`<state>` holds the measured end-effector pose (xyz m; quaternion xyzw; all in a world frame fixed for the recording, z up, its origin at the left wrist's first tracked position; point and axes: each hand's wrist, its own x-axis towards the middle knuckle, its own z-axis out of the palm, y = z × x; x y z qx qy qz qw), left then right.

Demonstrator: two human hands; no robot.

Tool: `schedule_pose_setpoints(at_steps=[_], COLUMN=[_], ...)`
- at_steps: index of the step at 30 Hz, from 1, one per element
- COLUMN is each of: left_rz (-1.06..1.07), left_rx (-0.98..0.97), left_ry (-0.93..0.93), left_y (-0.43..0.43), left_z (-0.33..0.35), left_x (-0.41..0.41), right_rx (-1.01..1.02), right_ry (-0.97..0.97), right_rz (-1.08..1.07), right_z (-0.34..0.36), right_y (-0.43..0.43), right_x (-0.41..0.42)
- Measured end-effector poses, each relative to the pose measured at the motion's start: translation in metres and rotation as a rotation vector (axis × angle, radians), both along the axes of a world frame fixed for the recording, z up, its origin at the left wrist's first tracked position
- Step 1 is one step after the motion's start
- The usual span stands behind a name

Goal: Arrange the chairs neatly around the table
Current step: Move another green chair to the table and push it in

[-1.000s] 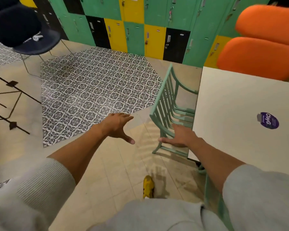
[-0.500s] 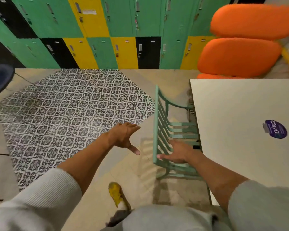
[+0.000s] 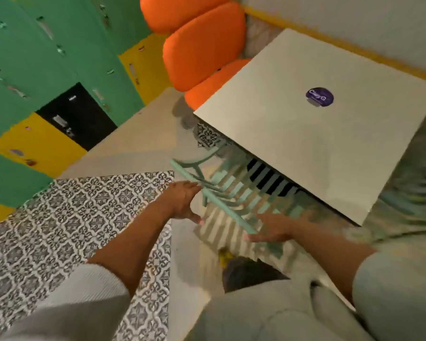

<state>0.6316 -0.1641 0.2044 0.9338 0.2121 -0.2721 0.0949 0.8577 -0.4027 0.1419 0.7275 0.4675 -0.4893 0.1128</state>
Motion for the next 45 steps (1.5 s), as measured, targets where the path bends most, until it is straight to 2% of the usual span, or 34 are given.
schedule_pose_setpoints(at_steps=[4,12,17,23,30,45], left_rz=[-0.206,-0.430,-0.683,-0.930,-0.979,-0.918], left_rx=[0.012,0.170,0.293,0.349,0.384,0.356], left_ry=[0.006,0.146,0.088,0.042,0.018,-0.118], left_y=[0.045,0.109,0.127,0.150,0.158,0.138], left_z=[-0.033,-0.077,-0.086,-0.092,-0.093,-0.108], left_x=[0.036,0.050,0.040,-0.011,-0.052,-0.067], right_rx=[-0.052,0.045,-0.094,-0.112,-0.118,-0.103], right_ry=[0.012,-0.218,-0.456,-0.463,-0.454,-0.581], right_rz=[-0.193,-0.590,-0.643,-0.660,-0.668,-0.700], right_z=[-0.023,-0.034,-0.029,-0.027,-0.022,-0.032], right_y=[0.000,0.024,0.044,0.056,0.058,0.039], right_x=[-0.021,-0.082,-0.121,-0.181,-0.235,-0.244])
